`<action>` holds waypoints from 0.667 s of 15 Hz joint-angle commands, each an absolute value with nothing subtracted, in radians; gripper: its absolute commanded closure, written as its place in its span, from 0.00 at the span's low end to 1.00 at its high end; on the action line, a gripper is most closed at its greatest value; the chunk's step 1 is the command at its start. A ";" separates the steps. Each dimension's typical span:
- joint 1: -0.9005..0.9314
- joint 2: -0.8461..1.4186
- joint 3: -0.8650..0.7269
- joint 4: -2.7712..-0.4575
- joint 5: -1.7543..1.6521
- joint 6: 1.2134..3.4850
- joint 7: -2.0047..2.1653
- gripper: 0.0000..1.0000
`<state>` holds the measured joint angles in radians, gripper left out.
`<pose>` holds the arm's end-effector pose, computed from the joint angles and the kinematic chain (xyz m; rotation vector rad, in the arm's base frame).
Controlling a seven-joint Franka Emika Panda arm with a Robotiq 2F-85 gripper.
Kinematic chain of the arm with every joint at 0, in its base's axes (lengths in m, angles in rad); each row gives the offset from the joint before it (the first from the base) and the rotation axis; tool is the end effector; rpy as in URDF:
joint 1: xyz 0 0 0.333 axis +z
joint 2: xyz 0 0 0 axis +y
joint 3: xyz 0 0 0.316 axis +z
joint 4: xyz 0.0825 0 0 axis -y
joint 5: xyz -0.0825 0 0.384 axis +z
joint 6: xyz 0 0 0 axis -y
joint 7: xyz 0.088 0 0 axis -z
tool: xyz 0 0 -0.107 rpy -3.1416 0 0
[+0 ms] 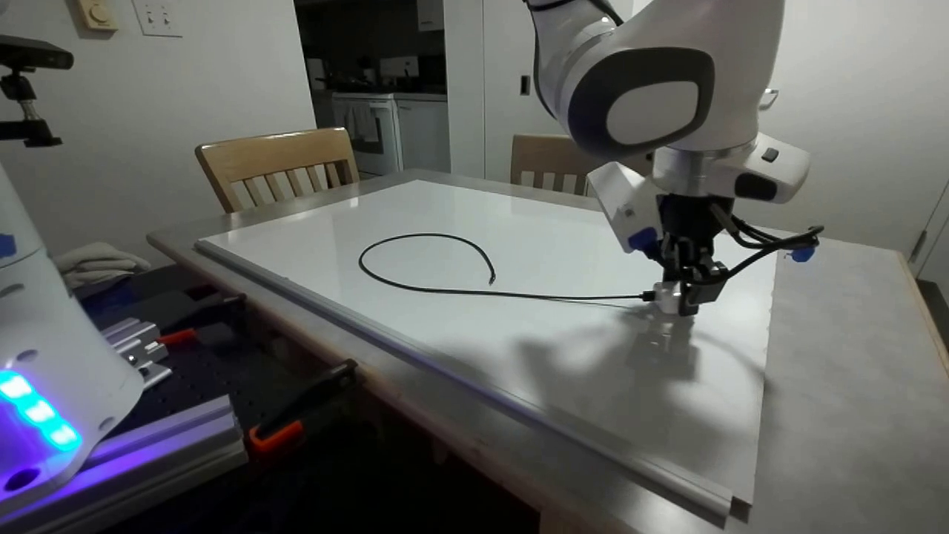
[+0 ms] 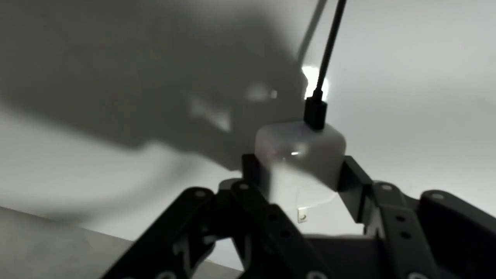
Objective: Make a circle with the charger on the table
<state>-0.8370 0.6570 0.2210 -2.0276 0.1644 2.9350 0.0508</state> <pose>0.4942 -0.3664 0.1499 -2.7150 1.2884 -0.4476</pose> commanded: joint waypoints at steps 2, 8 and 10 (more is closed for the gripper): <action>-0.775 0.653 0.221 -1.995 0.216 2.910 -0.032 0.72; -0.735 0.655 0.203 -1.994 0.238 2.928 -0.036 0.47; -0.736 0.656 0.202 -1.994 0.238 2.928 -0.037 0.47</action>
